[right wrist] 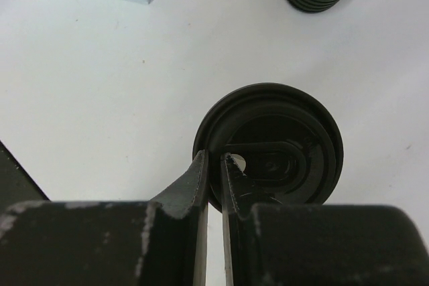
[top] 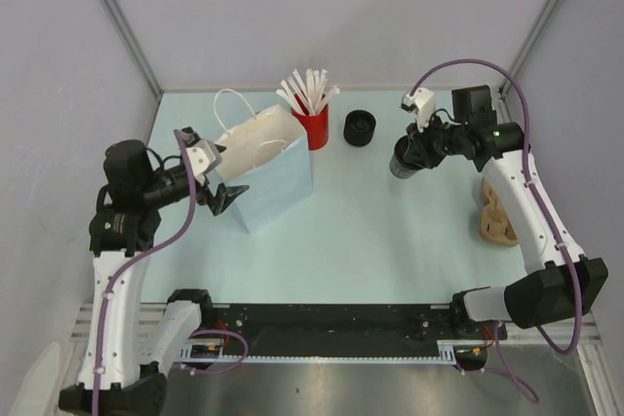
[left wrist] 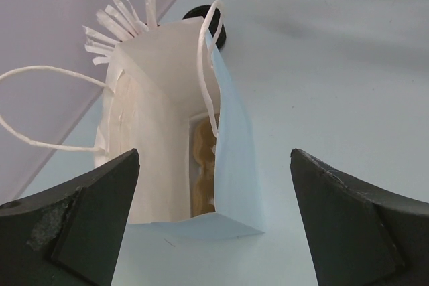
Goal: Pack the takeout coffee
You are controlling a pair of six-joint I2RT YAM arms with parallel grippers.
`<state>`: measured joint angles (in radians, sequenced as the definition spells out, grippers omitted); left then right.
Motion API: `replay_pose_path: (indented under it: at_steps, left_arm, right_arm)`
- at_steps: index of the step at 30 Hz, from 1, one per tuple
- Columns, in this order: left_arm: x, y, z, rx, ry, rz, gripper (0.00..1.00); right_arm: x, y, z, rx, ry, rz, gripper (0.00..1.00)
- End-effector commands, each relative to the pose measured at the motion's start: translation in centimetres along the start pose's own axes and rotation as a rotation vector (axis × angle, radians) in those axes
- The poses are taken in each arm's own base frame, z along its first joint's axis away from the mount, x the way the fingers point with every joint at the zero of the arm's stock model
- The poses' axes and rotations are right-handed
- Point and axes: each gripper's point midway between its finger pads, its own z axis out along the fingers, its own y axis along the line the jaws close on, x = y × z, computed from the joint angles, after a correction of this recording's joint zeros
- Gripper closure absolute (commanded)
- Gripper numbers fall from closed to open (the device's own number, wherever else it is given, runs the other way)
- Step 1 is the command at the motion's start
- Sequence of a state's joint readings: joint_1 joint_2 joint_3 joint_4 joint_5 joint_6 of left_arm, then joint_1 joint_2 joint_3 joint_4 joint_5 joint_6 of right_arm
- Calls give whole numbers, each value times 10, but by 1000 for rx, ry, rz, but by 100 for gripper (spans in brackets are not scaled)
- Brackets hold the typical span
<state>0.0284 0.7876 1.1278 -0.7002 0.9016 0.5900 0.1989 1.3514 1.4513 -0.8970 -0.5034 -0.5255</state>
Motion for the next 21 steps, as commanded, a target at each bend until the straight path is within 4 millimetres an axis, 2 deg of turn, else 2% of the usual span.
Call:
replay_pose_path:
  at_steps: [1, 6, 10, 15, 19, 20, 21]
  left_arm:
    - [10, 4, 23, 33, 40, 83, 1]
    - [21, -9, 47, 81, 86, 101, 1]
    - [25, 0, 56, 40, 103, 104, 1]
    - [27, 6, 60, 1, 95, 107, 2]
    - [37, 4, 68, 24, 124, 94, 16]
    - [39, 4, 69, 26, 129, 91, 26]
    - [40, 3, 71, 32, 132, 91, 30]
  right_arm:
    - [-6, 16, -8, -30, -52, 6, 100]
    - [0, 22, -4, -60, -53, 6, 100]
    - [7, 25, -1, -71, -44, 8, 100]
    - [6, 28, -2, -84, -57, 3, 100]
    - [6, 30, -3, -87, -63, -2, 100]
    - [7, 30, -3, -87, -61, 0, 100]
    - [7, 30, -3, -87, -63, -2, 100]
